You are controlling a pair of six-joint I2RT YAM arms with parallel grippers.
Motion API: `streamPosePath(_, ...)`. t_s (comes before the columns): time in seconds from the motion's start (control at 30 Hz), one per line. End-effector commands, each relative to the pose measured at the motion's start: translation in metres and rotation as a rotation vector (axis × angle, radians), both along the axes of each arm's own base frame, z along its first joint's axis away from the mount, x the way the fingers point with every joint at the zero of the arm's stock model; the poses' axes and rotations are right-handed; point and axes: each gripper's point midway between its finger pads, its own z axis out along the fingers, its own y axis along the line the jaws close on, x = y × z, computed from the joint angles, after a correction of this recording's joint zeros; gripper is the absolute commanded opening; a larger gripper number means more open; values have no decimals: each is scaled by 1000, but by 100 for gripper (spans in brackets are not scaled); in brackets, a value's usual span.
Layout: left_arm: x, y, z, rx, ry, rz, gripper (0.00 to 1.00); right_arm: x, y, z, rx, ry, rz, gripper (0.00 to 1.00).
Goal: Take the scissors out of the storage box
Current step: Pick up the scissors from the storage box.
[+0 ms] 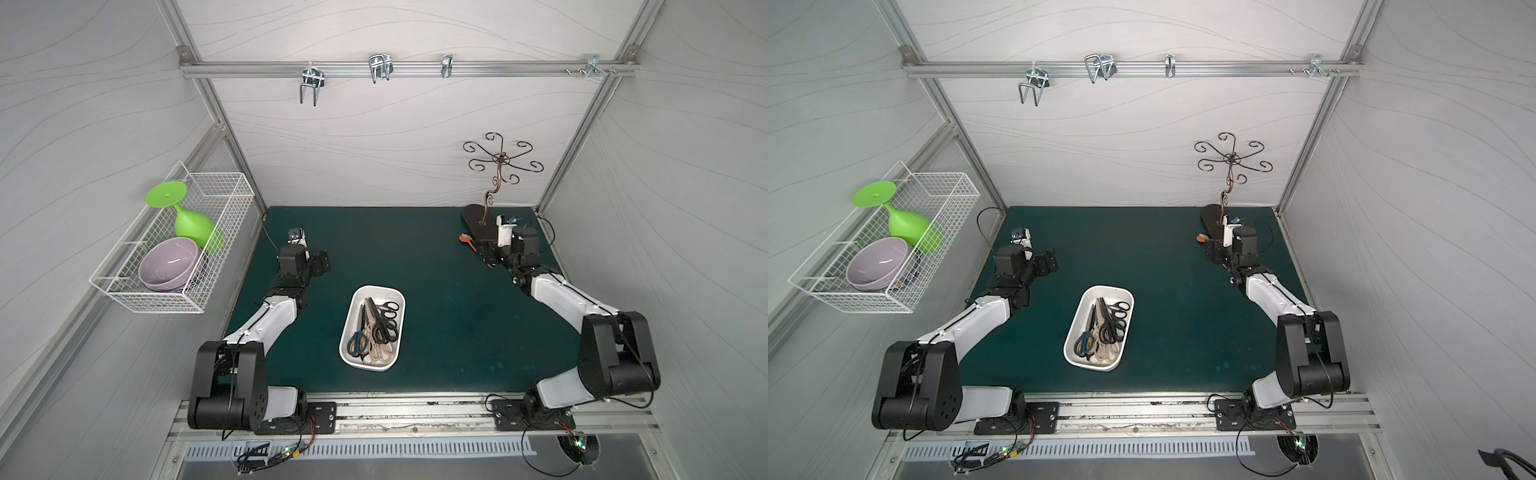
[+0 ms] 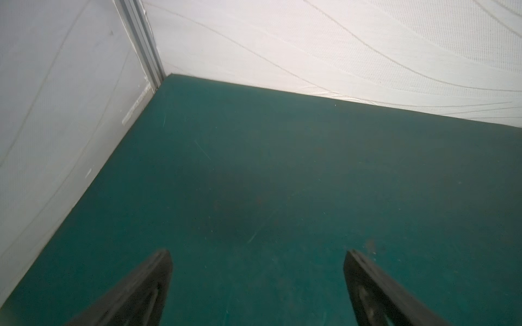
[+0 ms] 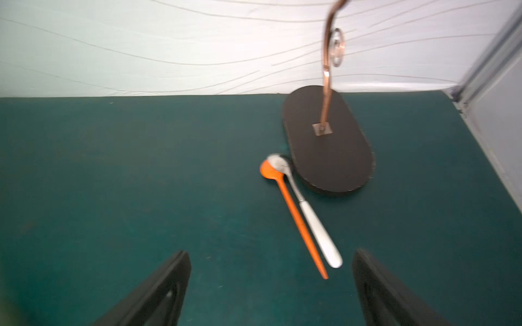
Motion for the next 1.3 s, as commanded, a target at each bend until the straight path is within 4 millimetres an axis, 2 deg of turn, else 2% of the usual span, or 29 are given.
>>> streamPosePath(0.0, -18, -6, -1, -142, 103, 84, 98, -39, 27, -8, 3, 211, -11, 91)
streamPosePath(0.07, -29, -15, -5, -231, 145, 111, 96, -56, 55, 3, 38, 286, 27, 87)
streamPosePath(0.17, -46, -39, -15, -349, 235, 83, 93, -94, 105, 14, 70, 390, 146, 82)
streamPosePath(0.23, -59, -52, -21, -405, 287, 58, 93, -126, 140, 18, 28, 426, 246, 81)
streamPosePath(0.33, -76, -58, -24, -463, 334, 58, 93, -169, 181, 22, -19, 451, 354, 81)
streamPosePath(0.47, -94, -61, -27, -504, 357, 59, 94, -217, 218, 18, -49, 503, 469, 74)
streamPosePath(0.53, -102, -61, -34, -511, 380, 69, 95, -239, 231, 14, -79, 529, 525, 64)
streamPosePath(0.67, -108, -68, -44, -556, 429, 48, 97, -278, 251, -10, -158, 608, 620, 52)
streamPosePath(0.73, -109, -71, -49, -642, 459, 54, 97, -290, 258, -24, -199, 644, 630, 50)
streamPosePath(0.87, -106, -68, -53, -813, 481, 79, 96, -304, 280, -40, -234, 641, 674, 43)
streamPosePath(1.1, -108, -45, -50, -861, 472, 134, 97, -317, 307, -73, -298, 686, 720, 40)
streamPosePath(1.27, -109, -27, -52, -883, 441, 197, 96, -313, 315, -88, -361, 681, 715, 37)
